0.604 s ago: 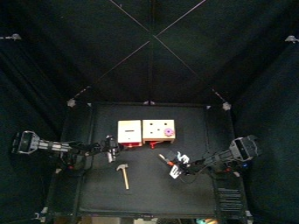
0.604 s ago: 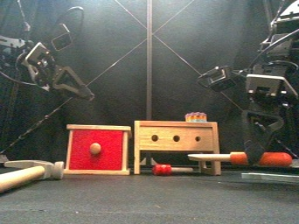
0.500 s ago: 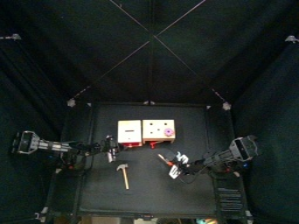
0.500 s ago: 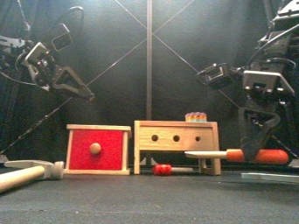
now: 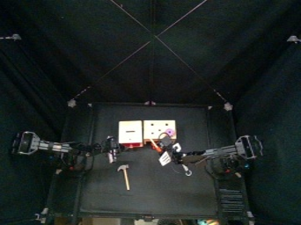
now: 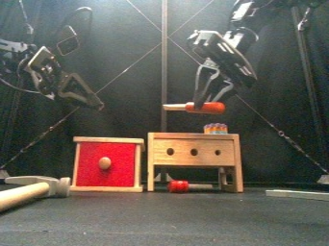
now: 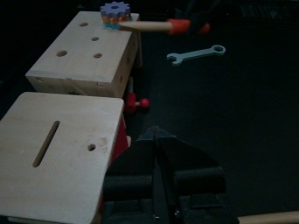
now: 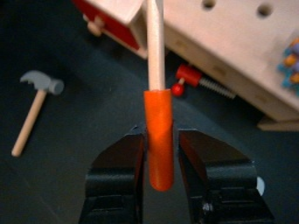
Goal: Place screwdriver on top of bench
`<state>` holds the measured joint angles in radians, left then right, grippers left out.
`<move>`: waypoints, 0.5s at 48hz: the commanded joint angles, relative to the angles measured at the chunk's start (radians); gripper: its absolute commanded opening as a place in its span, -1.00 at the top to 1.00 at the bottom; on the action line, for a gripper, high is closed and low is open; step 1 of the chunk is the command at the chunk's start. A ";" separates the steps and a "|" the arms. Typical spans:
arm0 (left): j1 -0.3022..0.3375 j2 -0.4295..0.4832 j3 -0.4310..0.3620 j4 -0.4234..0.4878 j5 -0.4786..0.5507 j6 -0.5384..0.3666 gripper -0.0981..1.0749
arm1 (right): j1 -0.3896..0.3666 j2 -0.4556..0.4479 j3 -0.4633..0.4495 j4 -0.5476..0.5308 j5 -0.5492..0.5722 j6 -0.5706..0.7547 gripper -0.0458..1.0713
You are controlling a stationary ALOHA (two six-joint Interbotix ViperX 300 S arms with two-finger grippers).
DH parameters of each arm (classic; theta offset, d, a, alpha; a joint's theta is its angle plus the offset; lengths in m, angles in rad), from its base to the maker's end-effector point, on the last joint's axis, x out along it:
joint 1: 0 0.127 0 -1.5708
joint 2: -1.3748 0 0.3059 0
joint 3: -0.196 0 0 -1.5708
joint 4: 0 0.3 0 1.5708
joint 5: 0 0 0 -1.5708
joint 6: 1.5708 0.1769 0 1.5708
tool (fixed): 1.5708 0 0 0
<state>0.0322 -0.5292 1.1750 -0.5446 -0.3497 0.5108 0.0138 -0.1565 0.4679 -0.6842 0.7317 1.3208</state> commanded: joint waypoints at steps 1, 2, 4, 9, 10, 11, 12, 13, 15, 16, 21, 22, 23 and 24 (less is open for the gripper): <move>0.003 -0.005 -0.025 0.003 -0.006 0.003 0.15 | -0.055 -0.035 -0.069 0.060 0.025 -0.146 -0.04; 0.002 -0.006 -0.023 0.003 -0.006 0.003 0.15 | -0.071 -0.034 -0.080 0.083 0.032 -0.179 -0.04; 0.002 -0.009 -0.025 0.003 -0.006 0.003 0.15 | -0.100 -0.031 -0.100 0.129 0.048 -0.255 -0.04; 0.003 -0.015 -0.023 0.003 -0.006 0.003 0.15 | -0.178 -0.034 -0.155 0.242 0.089 -0.459 -0.04; 0.005 -0.018 -0.023 0.003 -0.006 0.003 0.15 | -0.192 -0.034 -0.166 0.261 0.097 -0.494 -0.04; 0.005 -0.020 -0.021 0.003 -0.006 0.005 0.15 | -0.206 -0.034 -0.176 0.275 0.101 -0.532 -0.04; 0.005 -0.023 -0.021 0.003 -0.006 0.005 0.15 | -0.229 -0.035 -0.190 0.298 0.110 -0.583 -0.04; 0.005 -0.026 -0.020 0.003 -0.006 0.005 0.15 | -0.244 -0.035 -0.199 0.313 0.115 -0.618 -0.04; 0.006 -0.029 -0.020 0.003 -0.006 0.005 0.15 | -0.278 -0.037 -0.215 0.344 0.126 -0.687 -0.04; 0.008 -0.034 -0.018 0.005 -0.006 0.005 0.15 | -0.295 -0.038 -0.224 0.360 0.130 -0.723 -0.04; 0.014 -0.046 -0.017 0.006 -0.006 0.006 0.15 | -0.383 -0.032 -0.272 0.439 0.167 -0.914 -0.04; 0.015 -0.051 -0.017 0.006 -0.005 0.006 0.15 | -0.400 -0.029 -0.281 0.453 0.178 -0.954 -0.04; 0.018 -0.055 -0.017 0.008 -0.003 0.006 0.15 | -0.420 -0.025 -0.291 0.472 0.195 -1.009 -0.04; 0.020 -0.058 -0.017 0.008 -0.003 0.006 0.15 | -0.426 -0.023 -0.296 0.479 0.201 -1.028 -0.04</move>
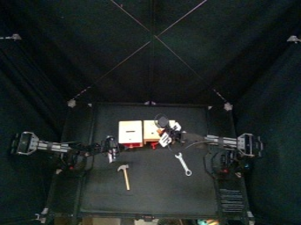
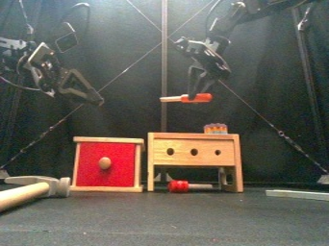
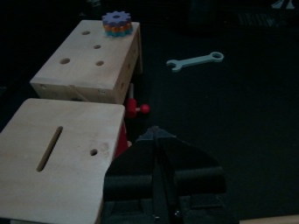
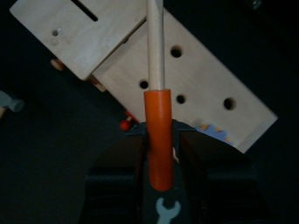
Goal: Place screwdriver on top of bench
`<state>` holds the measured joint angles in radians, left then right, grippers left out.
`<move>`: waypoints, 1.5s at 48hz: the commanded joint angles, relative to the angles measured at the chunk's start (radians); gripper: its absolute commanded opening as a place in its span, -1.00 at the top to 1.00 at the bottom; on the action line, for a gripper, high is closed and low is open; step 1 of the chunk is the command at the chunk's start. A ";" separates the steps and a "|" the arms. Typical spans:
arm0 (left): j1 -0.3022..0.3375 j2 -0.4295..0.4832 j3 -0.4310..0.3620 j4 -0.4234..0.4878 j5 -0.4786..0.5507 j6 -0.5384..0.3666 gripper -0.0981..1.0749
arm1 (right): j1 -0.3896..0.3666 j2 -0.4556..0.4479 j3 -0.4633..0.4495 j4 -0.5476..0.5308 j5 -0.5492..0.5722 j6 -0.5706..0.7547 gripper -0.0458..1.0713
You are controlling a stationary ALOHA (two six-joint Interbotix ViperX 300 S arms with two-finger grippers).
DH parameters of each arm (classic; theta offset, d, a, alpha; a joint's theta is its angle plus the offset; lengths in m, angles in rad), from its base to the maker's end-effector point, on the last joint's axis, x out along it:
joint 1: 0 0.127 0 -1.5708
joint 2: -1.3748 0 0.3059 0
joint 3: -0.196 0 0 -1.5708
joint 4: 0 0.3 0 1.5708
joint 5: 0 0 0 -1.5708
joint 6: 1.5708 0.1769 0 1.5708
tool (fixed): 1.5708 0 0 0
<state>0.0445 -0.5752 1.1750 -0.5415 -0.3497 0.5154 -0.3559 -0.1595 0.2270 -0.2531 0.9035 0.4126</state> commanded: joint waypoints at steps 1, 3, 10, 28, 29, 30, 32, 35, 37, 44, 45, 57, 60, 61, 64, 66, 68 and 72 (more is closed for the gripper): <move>0.011 -0.017 -0.015 0.005 -0.003 0.002 0.15 | -0.077 -0.015 -0.066 0.066 0.046 -0.175 -0.04; 0.011 -0.023 -0.014 0.006 -0.003 0.002 0.15 | -0.098 -0.006 -0.083 0.089 0.067 -0.252 -0.04; 0.018 -0.049 -0.006 0.006 -0.002 0.002 0.15 | -0.167 0.032 -0.106 0.123 0.106 -0.492 -0.04; 0.020 -0.060 0.002 0.002 -0.002 -0.002 0.15 | -0.268 0.153 -0.107 0.276 0.083 -0.864 -0.04; 0.020 -0.060 0.000 0.003 -0.002 -0.002 0.15 | -0.270 0.156 -0.107 0.285 0.081 -0.874 -0.04; 0.020 -0.060 0.002 0.003 -0.002 -0.002 0.15 | -0.270 0.161 -0.109 0.295 0.081 -0.885 -0.04; 0.020 -0.060 0.002 0.003 -0.002 -0.002 0.15 | -0.270 0.167 -0.110 0.316 0.081 -0.910 -0.04; 0.020 -0.060 0.002 0.003 -0.002 -0.002 0.15 | -0.265 0.173 -0.107 0.339 0.081 -0.933 -0.04; 0.020 -0.060 0.002 0.003 -0.002 -0.002 0.15 | -0.264 0.178 -0.106 0.348 0.081 -0.943 -0.04; 0.026 -0.060 0.002 0.003 -0.002 -0.002 0.15 | -0.262 0.189 -0.098 0.364 0.081 -0.974 -0.04; 0.026 -0.060 0.002 0.002 -0.002 -0.002 0.15 | -0.262 0.192 -0.097 0.367 0.080 -0.976 -0.04; 0.028 -0.060 0.005 0.005 -0.002 0.000 0.15 | -0.262 0.213 -0.086 0.380 0.080 -0.991 -0.04; 0.029 -0.060 0.005 0.003 -0.002 -0.002 0.15 | -0.262 0.215 -0.086 0.388 0.081 -0.991 -0.04; 0.029 -0.060 0.005 0.003 -0.002 -0.002 0.15 | -0.262 0.215 -0.086 0.393 0.081 -0.991 -0.04; 0.031 -0.060 0.006 0.005 -0.002 -0.002 0.15 | -0.262 0.216 -0.086 0.399 0.080 -0.991 -0.04; 0.031 -0.060 0.006 0.003 -0.002 -0.002 0.15 | -0.262 0.218 -0.084 0.397 0.081 -0.991 -0.05; 0.031 -0.060 0.006 0.005 -0.002 0.000 0.15 | -0.262 0.219 -0.084 0.400 0.080 -0.991 -0.05; 0.031 -0.060 0.006 0.003 -0.002 -0.002 0.15 | -0.261 0.222 -0.078 0.403 0.081 -0.991 -0.06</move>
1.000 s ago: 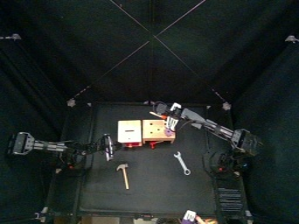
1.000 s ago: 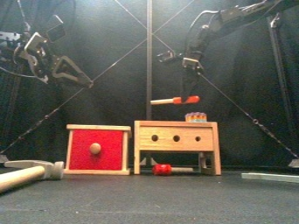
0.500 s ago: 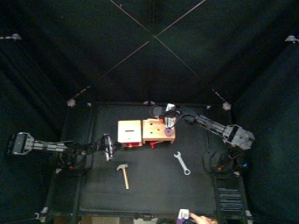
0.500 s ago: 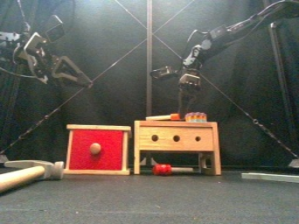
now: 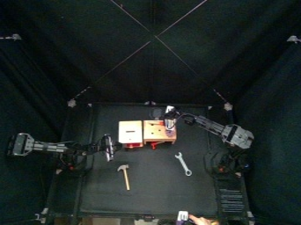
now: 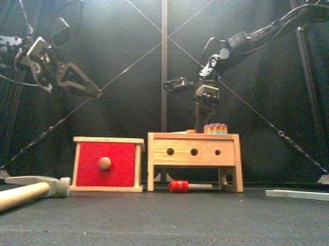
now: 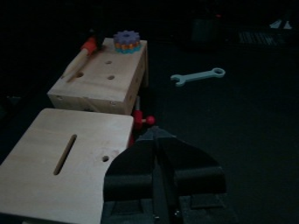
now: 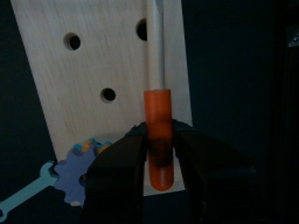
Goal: Place screwdriver on top of bench
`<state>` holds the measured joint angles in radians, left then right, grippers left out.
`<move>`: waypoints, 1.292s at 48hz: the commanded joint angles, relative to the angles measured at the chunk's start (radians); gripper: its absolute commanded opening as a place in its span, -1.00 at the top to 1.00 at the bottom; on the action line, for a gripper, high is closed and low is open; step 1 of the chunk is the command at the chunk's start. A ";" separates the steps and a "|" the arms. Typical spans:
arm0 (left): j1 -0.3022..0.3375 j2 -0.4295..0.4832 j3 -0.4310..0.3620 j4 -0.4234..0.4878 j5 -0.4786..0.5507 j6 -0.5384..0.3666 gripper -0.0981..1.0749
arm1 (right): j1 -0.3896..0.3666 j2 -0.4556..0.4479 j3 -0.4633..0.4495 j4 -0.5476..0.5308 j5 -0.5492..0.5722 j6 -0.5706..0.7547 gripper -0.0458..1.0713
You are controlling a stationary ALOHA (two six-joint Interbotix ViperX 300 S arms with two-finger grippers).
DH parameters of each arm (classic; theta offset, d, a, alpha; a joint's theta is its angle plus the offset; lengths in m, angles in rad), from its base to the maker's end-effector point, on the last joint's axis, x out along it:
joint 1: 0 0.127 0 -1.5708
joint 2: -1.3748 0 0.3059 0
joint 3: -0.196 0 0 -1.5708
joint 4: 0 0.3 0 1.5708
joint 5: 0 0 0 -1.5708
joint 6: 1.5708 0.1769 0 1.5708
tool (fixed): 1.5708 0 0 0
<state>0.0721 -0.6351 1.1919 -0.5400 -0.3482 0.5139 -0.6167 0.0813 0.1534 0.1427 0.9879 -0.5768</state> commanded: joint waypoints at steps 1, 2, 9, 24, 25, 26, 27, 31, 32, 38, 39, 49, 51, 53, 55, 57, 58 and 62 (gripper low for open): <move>0.003 0.000 -0.011 0.002 -0.003 0.000 0.15 | -0.002 -0.017 -0.005 0.008 -0.003 -0.002 -0.06; 0.003 0.000 -0.011 0.002 -0.003 0.000 0.15 | 0.000 -0.015 -0.003 0.008 -0.005 0.000 -0.06; 0.003 0.000 -0.011 0.002 -0.003 0.000 0.15 | -0.002 -0.014 -0.003 0.008 -0.005 0.000 -0.07; 0.003 0.000 -0.011 0.002 -0.003 0.000 0.15 | -0.002 -0.014 -0.002 0.017 -0.005 0.005 -0.23; 0.003 0.000 -0.011 0.000 -0.003 0.000 0.15 | -0.002 -0.014 -0.002 0.017 -0.005 0.005 -0.24; 0.003 0.000 -0.011 0.000 -0.003 0.000 0.15 | -0.002 -0.014 -0.002 0.017 -0.005 0.005 -0.25; 0.003 -0.002 -0.011 0.002 -0.003 0.000 0.15 | -0.002 -0.014 -0.002 0.018 -0.005 0.003 -0.27; 0.003 0.000 -0.011 0.002 -0.003 0.000 0.15 | -0.003 -0.014 -0.002 0.017 -0.005 0.005 -0.32; 0.003 0.000 -0.011 0.000 -0.003 -0.002 0.15 | -0.005 -0.014 -0.003 0.017 -0.005 0.005 -0.33; 0.003 0.000 -0.011 0.000 -0.003 0.000 0.15 | -0.003 -0.017 -0.002 0.018 -0.003 0.005 -0.38; 0.005 0.000 -0.011 0.000 -0.003 0.000 0.15 | -0.003 -0.018 -0.002 0.018 -0.002 0.005 -0.39; 0.003 0.000 -0.012 0.000 -0.003 0.000 0.15 | -0.005 -0.021 -0.008 0.029 0.006 0.005 -0.41; 0.003 0.000 -0.012 0.000 -0.003 0.000 0.15 | -0.003 -0.023 -0.008 0.028 0.006 0.002 -0.41; 0.003 0.000 -0.011 0.000 -0.003 0.000 0.15 | -0.002 -0.028 -0.009 0.026 0.006 0.002 -0.41; 0.003 0.000 -0.012 0.000 -0.003 0.000 0.15 | 0.000 -0.031 -0.011 0.026 0.008 0.000 -0.41; 0.003 -0.002 -0.012 0.000 -0.003 0.000 0.15 | 0.002 -0.034 -0.012 0.025 0.012 0.002 -0.41; 0.003 -0.002 -0.012 0.000 -0.003 0.000 0.15 | 0.003 -0.035 -0.012 0.025 0.014 0.002 -0.41; 0.003 0.000 -0.012 0.000 -0.003 0.000 0.15 | 0.011 -0.044 -0.018 0.020 0.018 0.002 -0.41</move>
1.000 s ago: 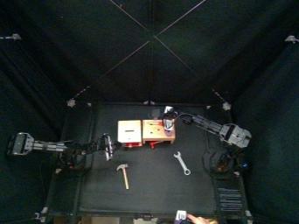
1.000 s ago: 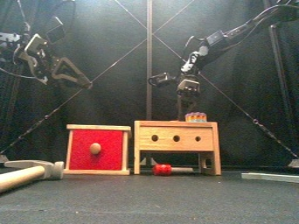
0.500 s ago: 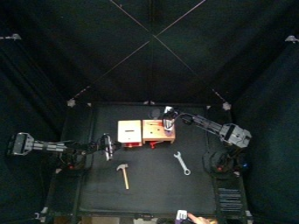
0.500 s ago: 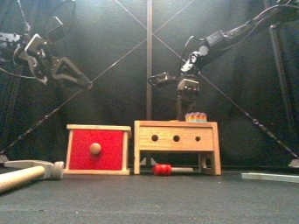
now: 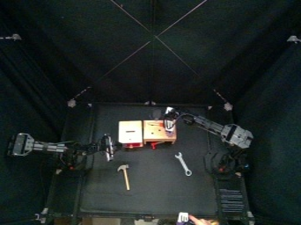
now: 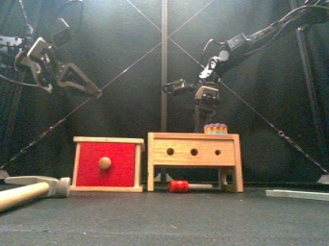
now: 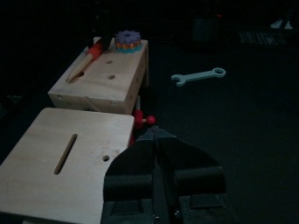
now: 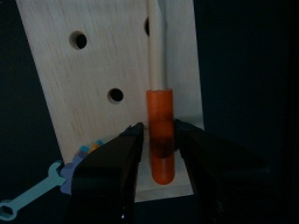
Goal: Place screwdriver on top of bench
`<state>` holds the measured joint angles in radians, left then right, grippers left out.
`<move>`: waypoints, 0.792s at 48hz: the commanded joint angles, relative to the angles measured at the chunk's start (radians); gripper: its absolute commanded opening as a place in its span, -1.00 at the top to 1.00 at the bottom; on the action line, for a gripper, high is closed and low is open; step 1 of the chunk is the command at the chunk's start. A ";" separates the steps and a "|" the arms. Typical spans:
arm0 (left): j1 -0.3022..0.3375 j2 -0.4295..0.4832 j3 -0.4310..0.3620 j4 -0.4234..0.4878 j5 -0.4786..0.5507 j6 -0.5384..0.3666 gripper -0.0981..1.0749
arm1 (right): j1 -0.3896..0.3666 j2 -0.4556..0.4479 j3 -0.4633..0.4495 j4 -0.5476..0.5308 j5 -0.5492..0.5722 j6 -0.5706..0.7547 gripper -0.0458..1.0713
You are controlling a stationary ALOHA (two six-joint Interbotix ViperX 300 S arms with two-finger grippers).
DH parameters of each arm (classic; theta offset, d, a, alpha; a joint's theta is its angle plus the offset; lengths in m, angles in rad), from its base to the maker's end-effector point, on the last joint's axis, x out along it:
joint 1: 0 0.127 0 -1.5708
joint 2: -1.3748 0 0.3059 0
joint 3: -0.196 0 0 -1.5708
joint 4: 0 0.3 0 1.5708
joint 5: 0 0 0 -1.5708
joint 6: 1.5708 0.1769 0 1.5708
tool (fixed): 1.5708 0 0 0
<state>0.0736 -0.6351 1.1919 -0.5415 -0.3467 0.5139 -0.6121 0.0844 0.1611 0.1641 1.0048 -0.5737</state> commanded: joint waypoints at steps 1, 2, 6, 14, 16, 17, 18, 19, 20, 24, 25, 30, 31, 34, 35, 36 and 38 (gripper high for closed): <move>0.002 0.000 -0.012 0.002 -0.005 0.000 0.15 | 0.008 -0.052 -0.026 -0.003 0.002 -0.002 -0.41; 0.002 0.000 -0.014 0.002 -0.005 0.000 0.15 | 0.009 -0.054 -0.028 -0.005 0.002 -0.002 -0.41; 0.002 0.000 -0.014 0.002 -0.005 0.000 0.15 | 0.011 -0.064 -0.035 0.000 0.002 0.000 -0.41; 0.002 0.000 -0.015 0.003 -0.005 0.000 0.15 | 0.011 -0.084 -0.055 -0.003 0.000 0.005 -0.41; 0.002 0.000 -0.015 0.002 -0.005 0.000 0.15 | 0.011 -0.087 -0.060 -0.003 0.000 0.006 -0.41; 0.002 0.000 -0.015 0.002 -0.005 0.000 0.15 | 0.011 -0.089 -0.061 -0.003 0.000 0.006 -0.41; 0.002 -0.002 -0.015 0.003 -0.005 0.000 0.15 | 0.011 -0.091 -0.063 -0.002 0.000 0.008 -0.41; 0.002 0.000 -0.015 0.003 -0.005 0.000 0.15 | 0.011 -0.094 -0.063 -0.002 0.000 0.008 -0.41; 0.002 0.000 -0.015 0.002 -0.005 0.000 0.15 | 0.011 -0.097 -0.064 -0.002 0.000 0.008 -0.41; 0.002 -0.002 -0.017 0.003 -0.005 0.000 0.15 | 0.011 -0.112 -0.069 0.002 -0.006 0.008 -0.41; 0.002 0.000 -0.015 0.003 -0.005 0.000 0.15 | 0.011 -0.118 -0.069 0.002 -0.011 0.011 -0.41; 0.003 -0.002 -0.017 0.003 -0.005 0.000 0.15 | 0.011 -0.163 -0.054 0.012 -0.069 0.012 -0.41; 0.002 0.000 -0.015 0.003 -0.005 0.000 0.15 | 0.012 -0.173 -0.049 0.015 -0.081 0.012 -0.41; 0.002 0.000 -0.017 0.003 -0.005 0.000 0.15 | 0.011 -0.204 -0.032 0.029 -0.118 0.014 -0.41; 0.002 0.000 -0.017 0.005 -0.005 0.000 0.15 | 0.011 -0.216 -0.025 0.037 -0.130 0.014 -0.41; 0.002 0.000 -0.017 0.003 -0.005 0.000 0.15 | 0.011 -0.227 -0.017 0.043 -0.140 0.015 -0.41; 0.002 0.000 -0.017 0.003 -0.005 0.000 0.15 | 0.012 -0.258 0.011 0.069 -0.161 0.023 -0.41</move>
<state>0.0721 -0.6351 1.1919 -0.5415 -0.3467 0.5139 -0.5998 -0.0936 0.1519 0.1979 0.8866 -0.5568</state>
